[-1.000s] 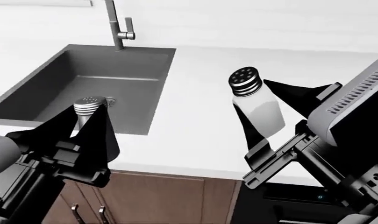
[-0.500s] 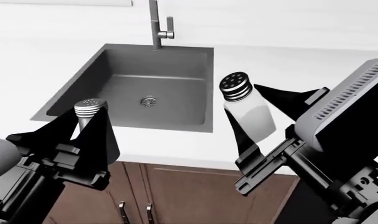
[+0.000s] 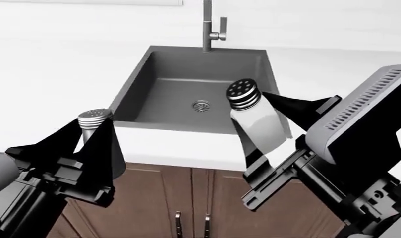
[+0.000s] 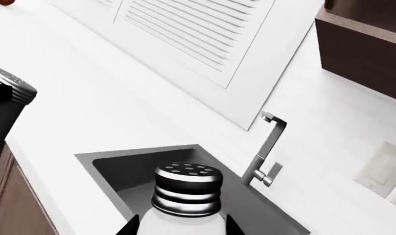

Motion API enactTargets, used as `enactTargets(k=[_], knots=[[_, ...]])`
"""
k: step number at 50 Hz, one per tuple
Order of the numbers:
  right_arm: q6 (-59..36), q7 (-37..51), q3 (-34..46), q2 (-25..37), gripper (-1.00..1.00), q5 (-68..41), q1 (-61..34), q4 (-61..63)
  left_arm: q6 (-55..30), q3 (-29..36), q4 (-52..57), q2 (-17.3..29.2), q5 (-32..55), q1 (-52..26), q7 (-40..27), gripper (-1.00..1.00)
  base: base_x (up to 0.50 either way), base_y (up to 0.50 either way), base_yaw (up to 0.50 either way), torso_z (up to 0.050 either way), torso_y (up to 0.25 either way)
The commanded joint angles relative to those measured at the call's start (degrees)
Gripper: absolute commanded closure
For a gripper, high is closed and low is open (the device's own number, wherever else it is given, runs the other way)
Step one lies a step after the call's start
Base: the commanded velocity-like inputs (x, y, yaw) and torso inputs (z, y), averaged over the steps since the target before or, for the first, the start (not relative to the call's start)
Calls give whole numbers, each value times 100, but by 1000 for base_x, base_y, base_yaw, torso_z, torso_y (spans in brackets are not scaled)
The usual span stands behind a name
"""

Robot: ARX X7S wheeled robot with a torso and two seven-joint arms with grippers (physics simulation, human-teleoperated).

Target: Pick and place the shaker into the drawer. Then close the cabinet.

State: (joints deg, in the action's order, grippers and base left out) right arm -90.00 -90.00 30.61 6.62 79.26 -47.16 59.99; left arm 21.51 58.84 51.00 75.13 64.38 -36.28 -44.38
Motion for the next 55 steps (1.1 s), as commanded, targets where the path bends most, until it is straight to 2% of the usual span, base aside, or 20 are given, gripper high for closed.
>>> enactTargets(k=[1, 14, 55], knots=[[2, 0, 11, -58, 100, 89, 14, 1, 46, -12, 18, -3, -1, -5, 24, 100, -75, 495, 0, 0, 0], [2, 0, -5, -142, 100, 132, 26, 1, -55, -25, 36, -69, 19, -48, 23, 100, -140, 489, 0, 0, 0], [2, 0, 41, -152, 100, 248, 23, 1, 27, -49, 12, -45, -19, 57, 47, 100, -270, 476, 0, 0, 0]])
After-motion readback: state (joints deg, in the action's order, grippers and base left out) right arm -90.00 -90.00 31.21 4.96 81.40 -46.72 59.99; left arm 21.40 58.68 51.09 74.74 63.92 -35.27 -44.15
